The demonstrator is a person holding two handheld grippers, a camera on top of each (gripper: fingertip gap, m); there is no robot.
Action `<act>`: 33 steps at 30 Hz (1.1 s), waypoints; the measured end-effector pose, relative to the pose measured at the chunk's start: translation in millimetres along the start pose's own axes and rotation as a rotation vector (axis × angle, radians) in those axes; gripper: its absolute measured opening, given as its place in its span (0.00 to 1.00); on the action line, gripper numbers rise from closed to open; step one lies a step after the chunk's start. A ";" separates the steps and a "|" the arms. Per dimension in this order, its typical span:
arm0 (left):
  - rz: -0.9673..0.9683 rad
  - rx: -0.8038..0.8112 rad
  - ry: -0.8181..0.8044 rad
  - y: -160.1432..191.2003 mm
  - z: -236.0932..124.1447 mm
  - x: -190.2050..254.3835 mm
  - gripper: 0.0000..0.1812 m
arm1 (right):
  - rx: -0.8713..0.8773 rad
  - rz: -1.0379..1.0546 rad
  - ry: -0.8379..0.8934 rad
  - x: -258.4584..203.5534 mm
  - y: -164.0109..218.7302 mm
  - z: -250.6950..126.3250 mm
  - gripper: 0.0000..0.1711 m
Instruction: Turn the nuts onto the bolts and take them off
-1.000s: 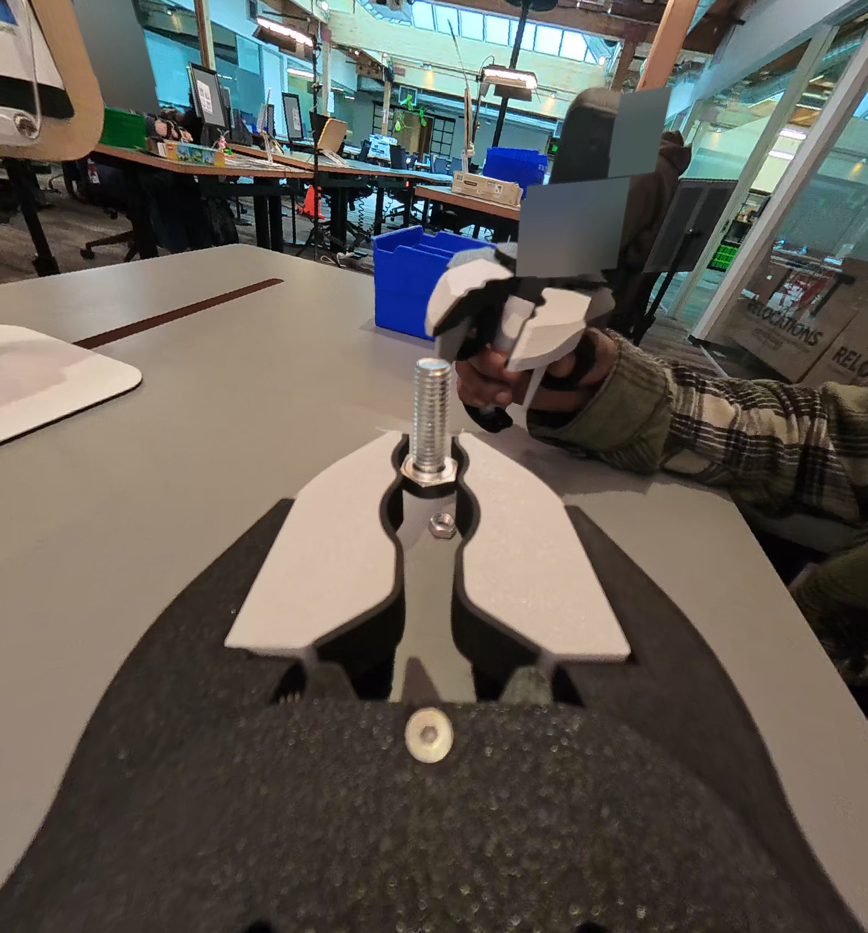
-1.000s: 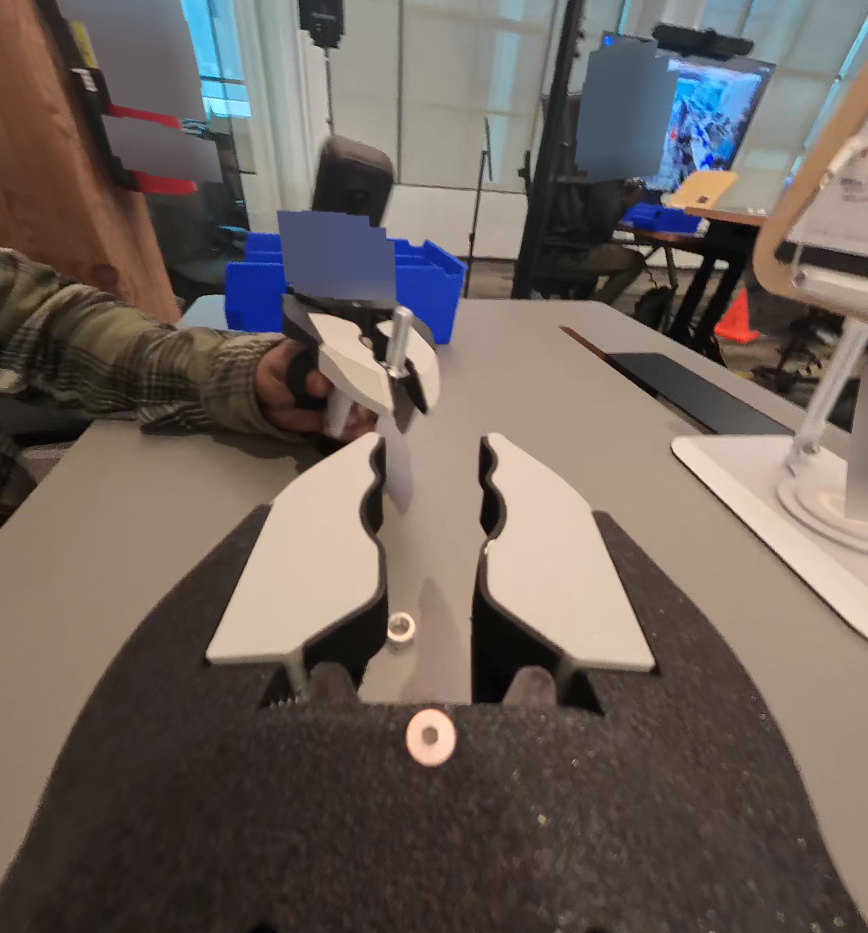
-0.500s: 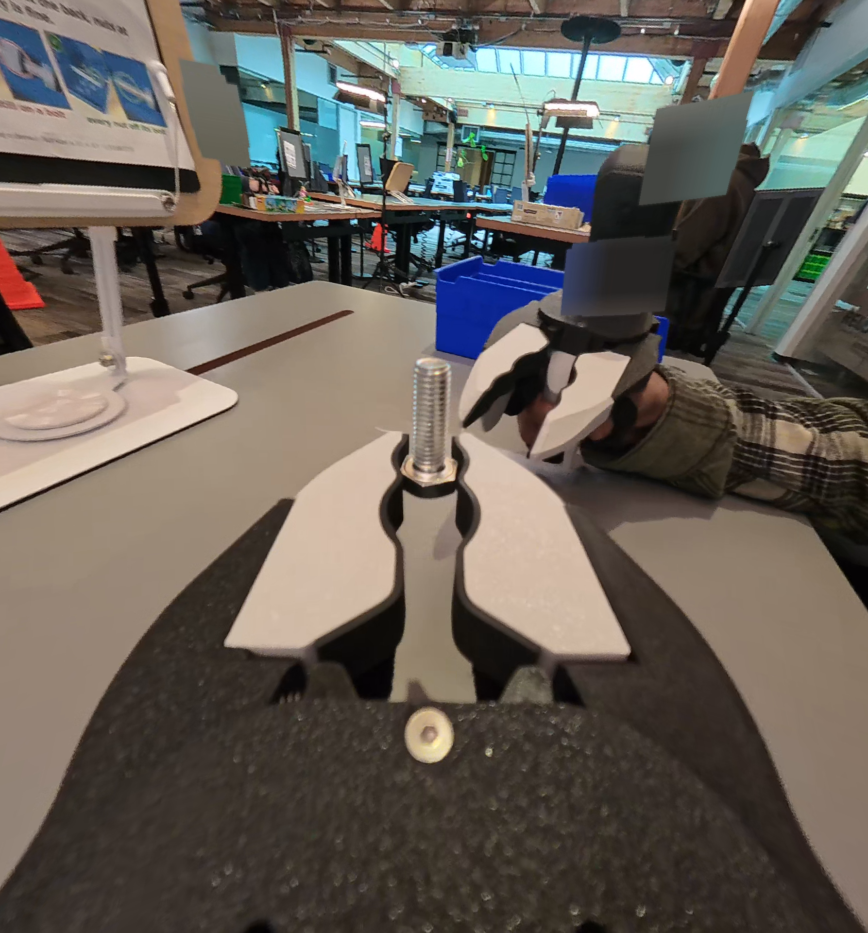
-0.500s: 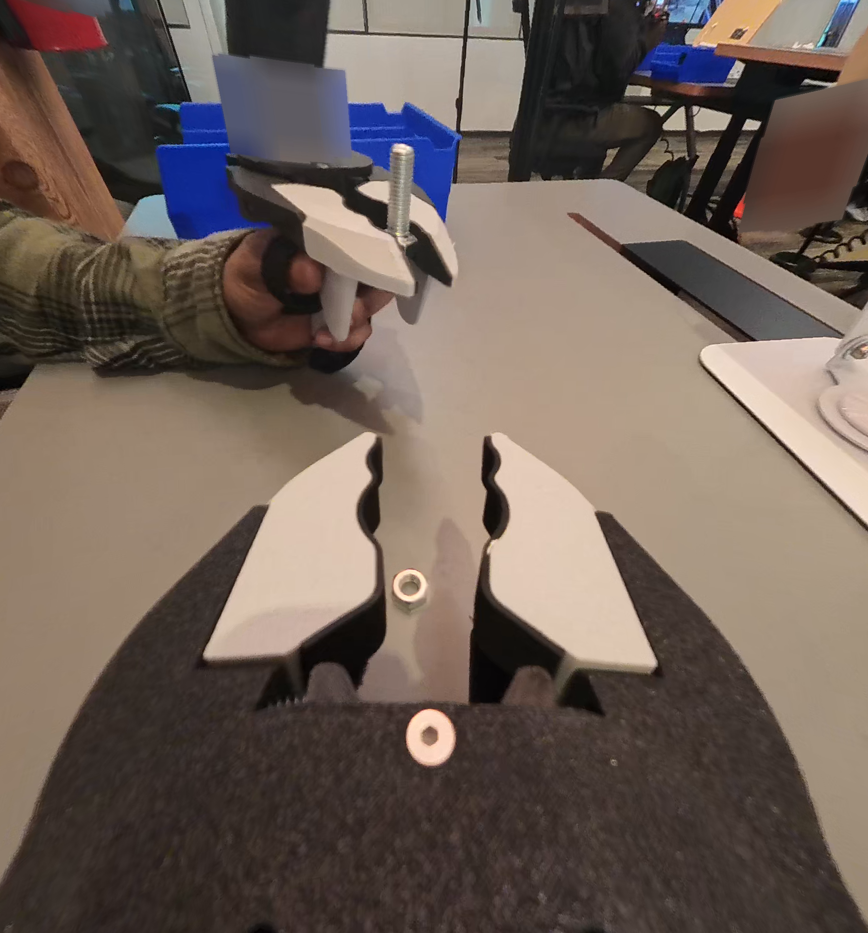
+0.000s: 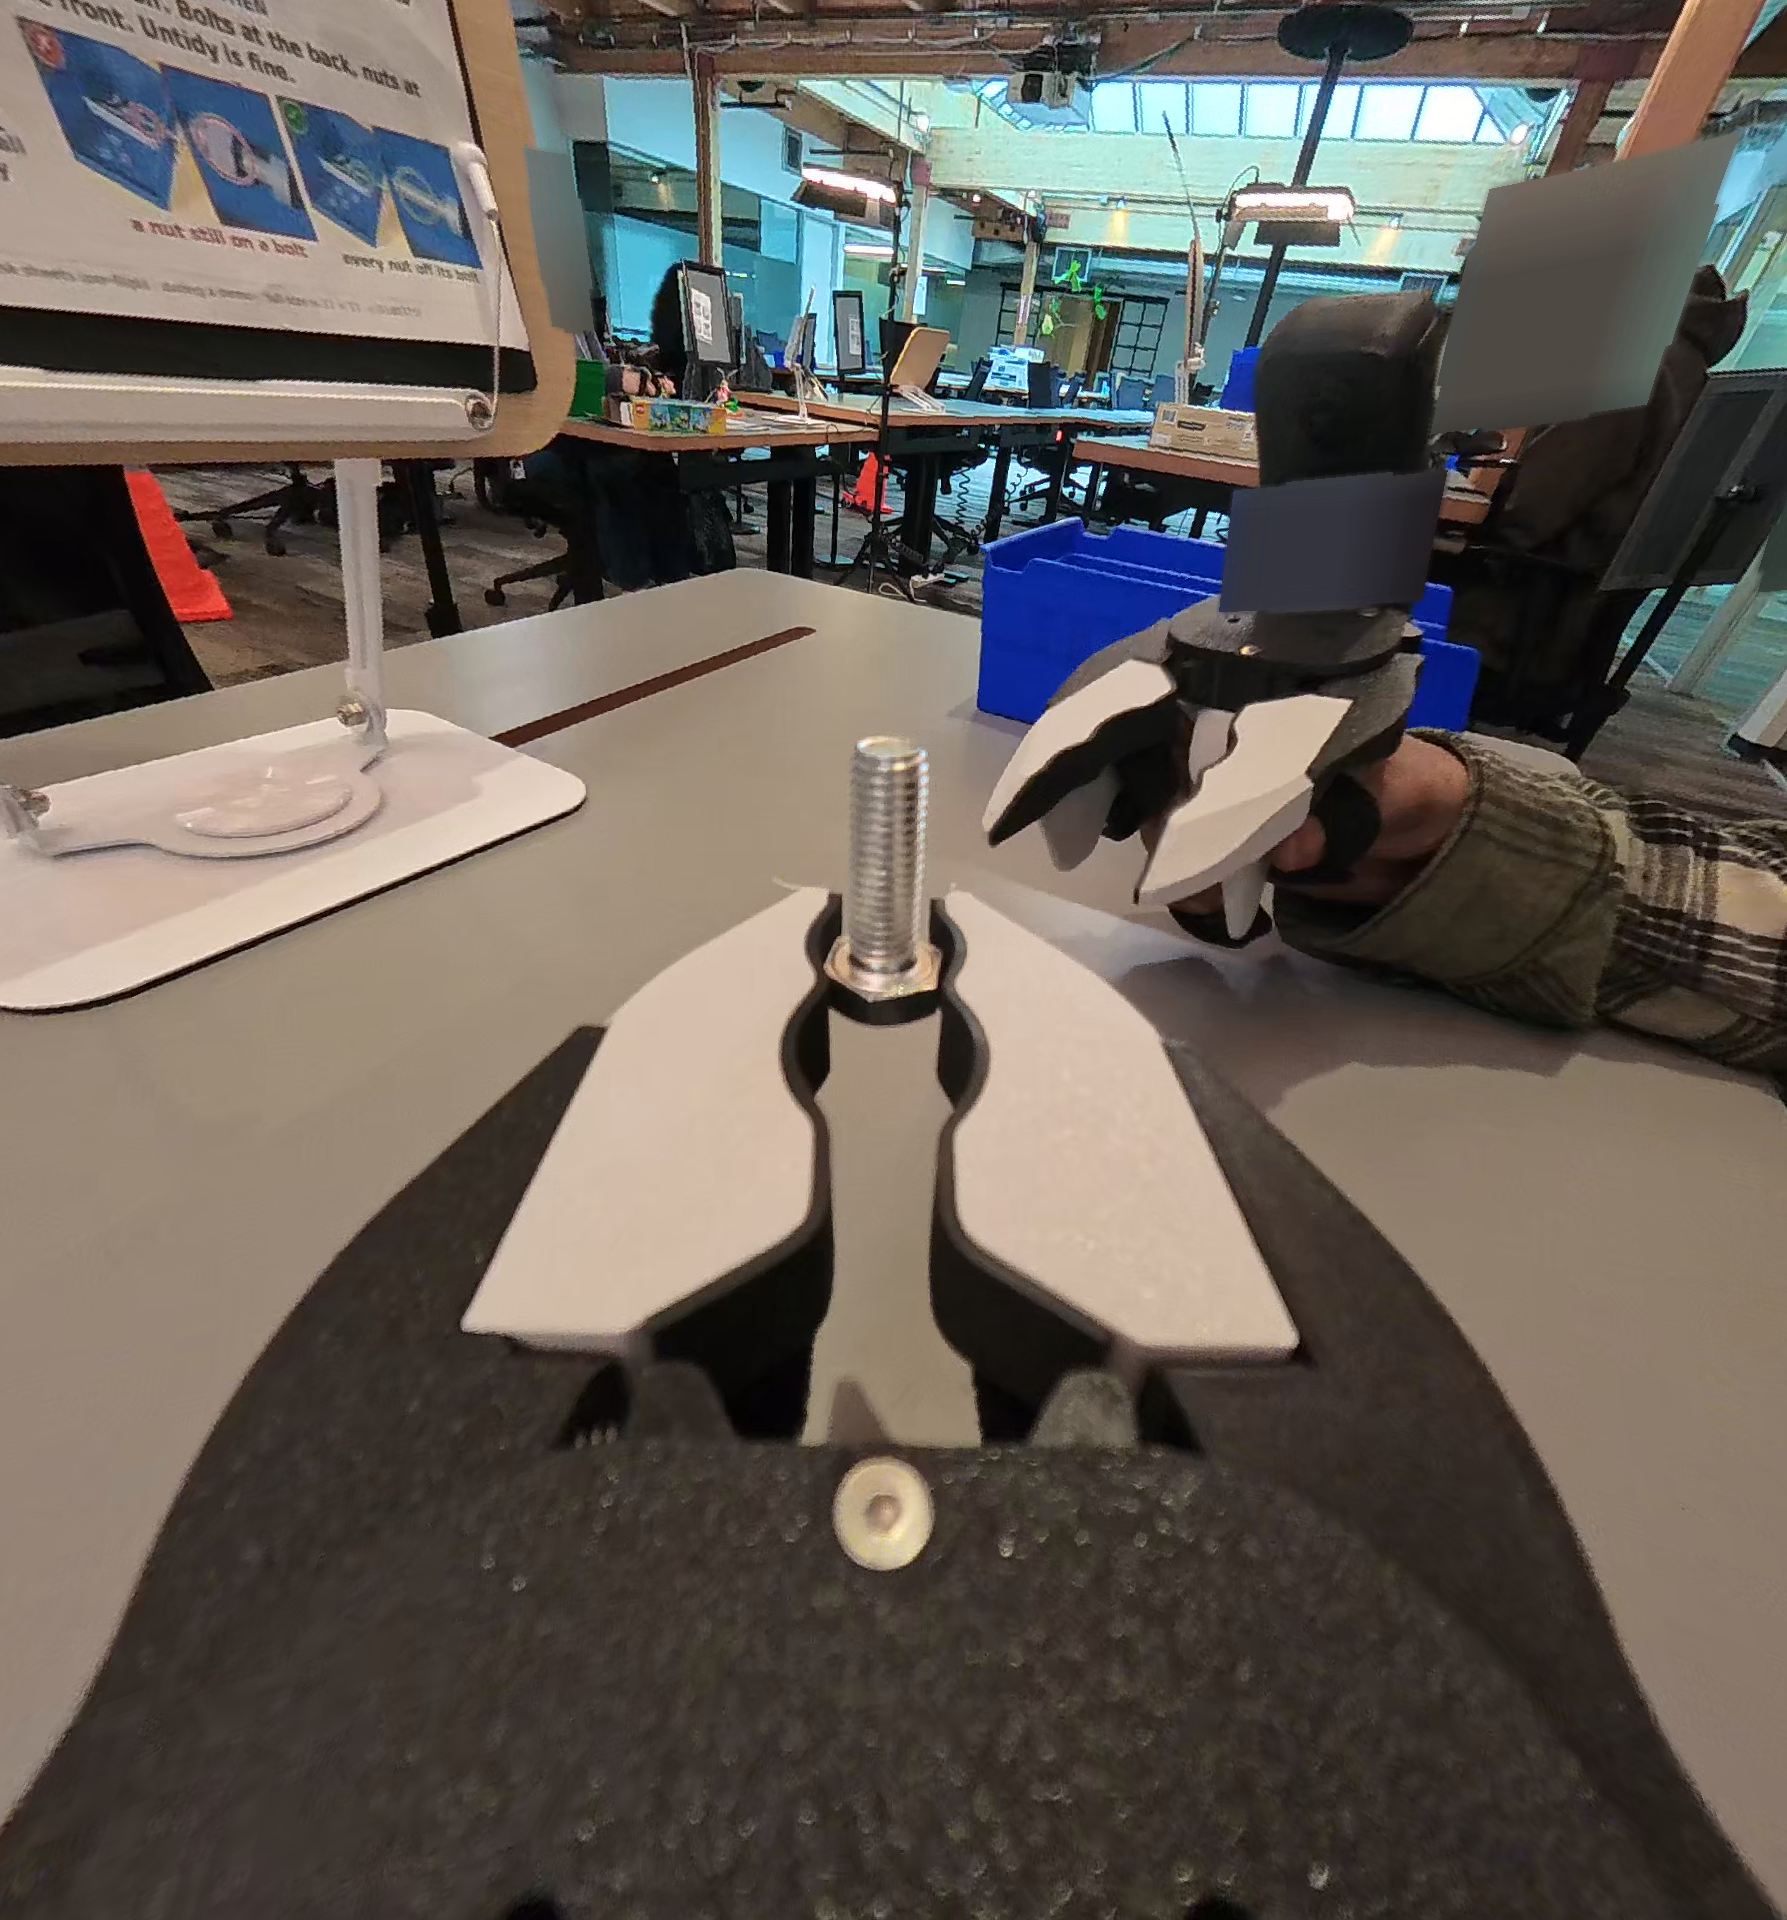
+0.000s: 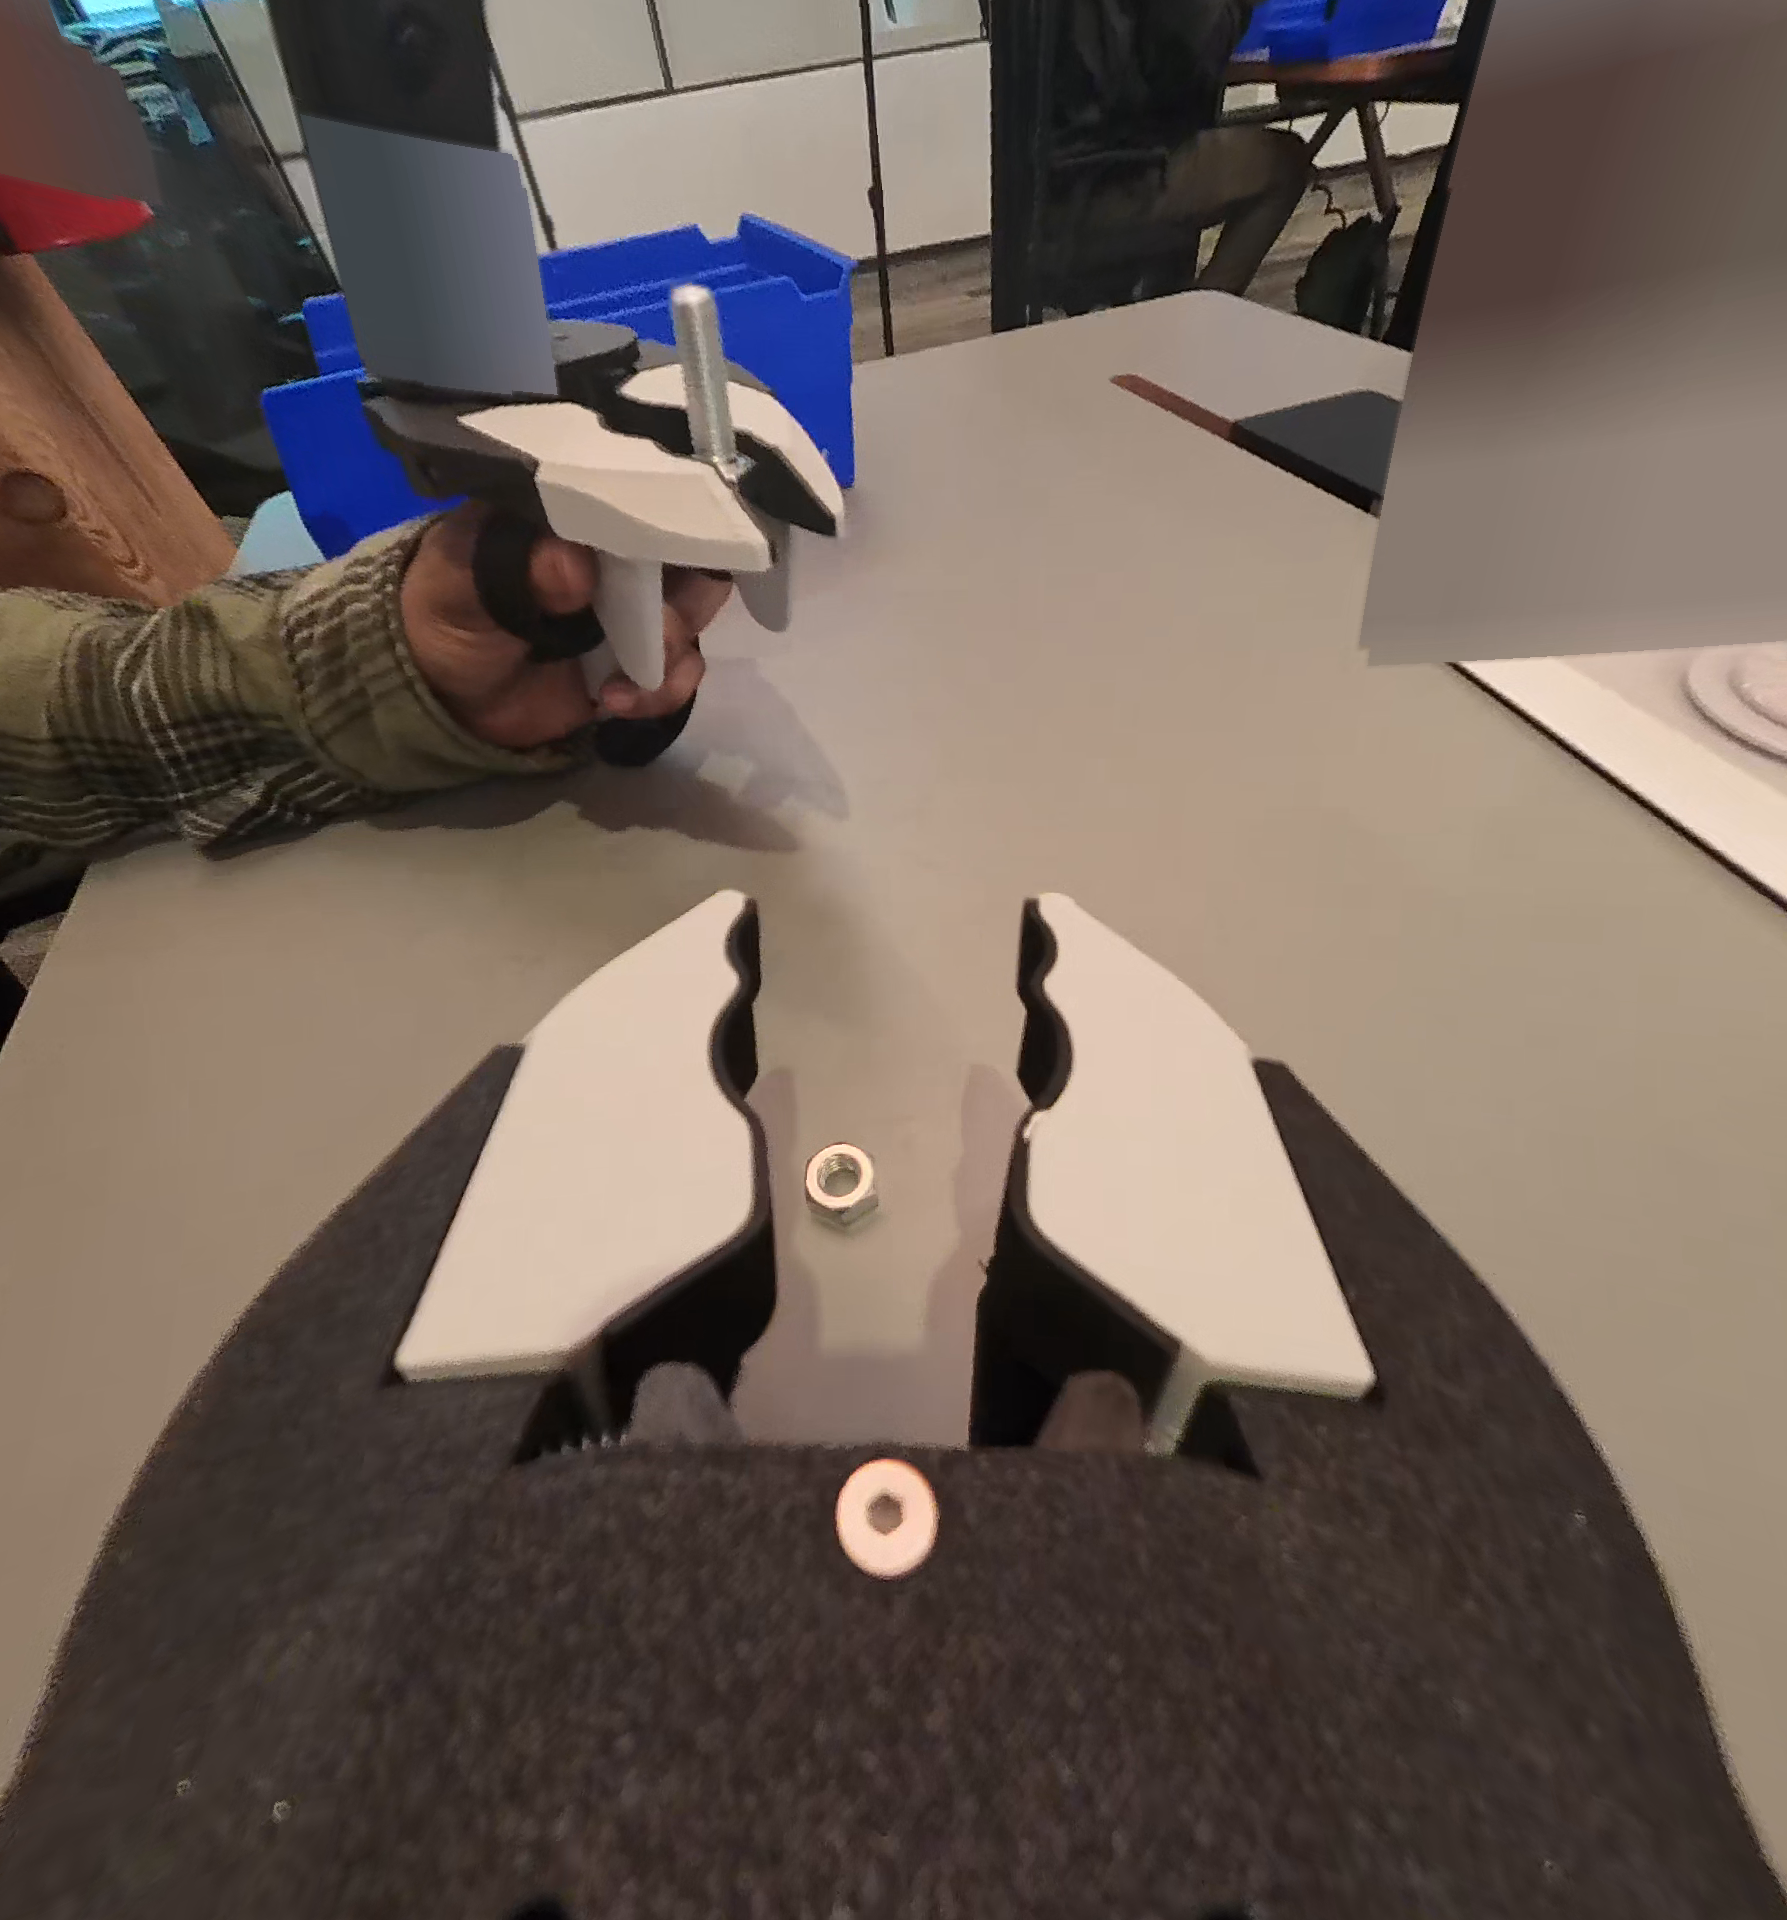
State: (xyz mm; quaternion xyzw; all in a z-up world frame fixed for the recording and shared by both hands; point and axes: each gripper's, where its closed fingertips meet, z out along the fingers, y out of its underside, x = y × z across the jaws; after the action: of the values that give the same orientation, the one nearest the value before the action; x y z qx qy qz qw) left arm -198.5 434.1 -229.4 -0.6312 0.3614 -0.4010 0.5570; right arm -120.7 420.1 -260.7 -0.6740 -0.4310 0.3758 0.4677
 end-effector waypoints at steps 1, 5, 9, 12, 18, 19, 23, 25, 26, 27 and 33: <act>0.000 0.001 0.000 -0.4 -0.5 -0.2 0.09 | -0.009 0.009 0.001 0.5 1.8 0.9 0.29; 0.016 -0.013 0.000 0.8 -0.7 0.1 0.09 | -0.048 -0.007 0.030 3.7 7.7 3.8 0.30; 0.004 -0.043 0.009 6.9 2.0 0.4 0.09 | -0.089 -0.031 0.043 4.6 14.3 6.6 0.30; 0.015 -0.046 0.013 5.6 1.8 2.2 0.09 | -0.104 -0.032 0.032 2.7 16.4 7.7 0.29; 0.008 -0.060 0.013 8.3 2.7 1.4 0.09 | -0.109 -0.034 0.028 2.8 17.3 7.1 0.27; 0.005 -0.065 0.009 9.3 2.9 0.6 0.09 | -0.109 -0.034 0.027 2.5 17.2 7.1 0.27; 0.006 -0.067 0.004 7.7 2.1 0.1 0.09 | -0.118 -0.048 0.029 1.3 16.8 6.9 0.27; 0.008 -0.062 -0.002 6.7 1.4 -0.8 0.09 | -0.114 -0.051 0.032 2.0 16.9 6.7 0.27; 0.002 -0.061 -0.002 7.1 1.4 -1.5 0.09 | -0.116 -0.044 0.031 2.5 17.8 7.0 0.27; -0.006 -0.062 0.000 7.9 1.6 -1.9 0.09 | -0.121 -0.035 0.025 2.5 19.4 7.3 0.27; 0.000 -0.072 0.003 7.7 1.9 -0.3 0.09 | -0.146 -0.039 0.022 1.8 23.0 8.4 0.27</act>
State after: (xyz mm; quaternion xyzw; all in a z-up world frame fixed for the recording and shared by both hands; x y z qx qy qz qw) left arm -197.0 434.3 -237.2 -0.6502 0.3763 -0.3889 0.5333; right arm -122.5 420.0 -285.3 -0.7021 -0.4649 0.3267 0.4291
